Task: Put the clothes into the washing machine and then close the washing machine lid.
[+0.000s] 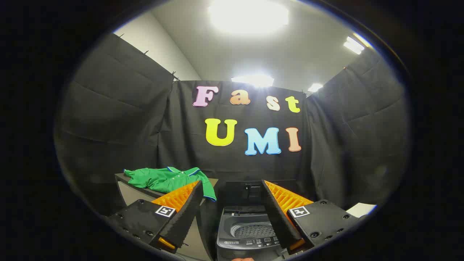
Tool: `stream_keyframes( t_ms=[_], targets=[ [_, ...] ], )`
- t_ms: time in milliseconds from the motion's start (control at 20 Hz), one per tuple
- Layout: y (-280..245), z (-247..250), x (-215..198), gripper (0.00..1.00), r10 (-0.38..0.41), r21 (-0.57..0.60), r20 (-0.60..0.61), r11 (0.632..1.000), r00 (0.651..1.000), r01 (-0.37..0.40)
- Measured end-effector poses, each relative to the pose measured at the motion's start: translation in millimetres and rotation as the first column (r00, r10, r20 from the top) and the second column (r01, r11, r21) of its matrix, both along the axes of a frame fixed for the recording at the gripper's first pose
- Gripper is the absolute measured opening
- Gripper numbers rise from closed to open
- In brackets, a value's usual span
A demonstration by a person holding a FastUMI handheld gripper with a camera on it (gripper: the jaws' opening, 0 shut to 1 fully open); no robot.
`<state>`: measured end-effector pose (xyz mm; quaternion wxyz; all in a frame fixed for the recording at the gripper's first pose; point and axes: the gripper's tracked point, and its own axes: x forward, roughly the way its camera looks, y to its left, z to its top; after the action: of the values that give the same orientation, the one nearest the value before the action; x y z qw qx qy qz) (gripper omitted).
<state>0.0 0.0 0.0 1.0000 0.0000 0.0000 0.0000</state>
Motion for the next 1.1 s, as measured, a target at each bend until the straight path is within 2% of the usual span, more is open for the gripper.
stream_keyframes(
  t_ms=[1100],
  targets=[
    [-21, -9, 2, 0.98, -0.030, -0.003, -0.011, 1.000, 0.999, 0.030]
  ],
)
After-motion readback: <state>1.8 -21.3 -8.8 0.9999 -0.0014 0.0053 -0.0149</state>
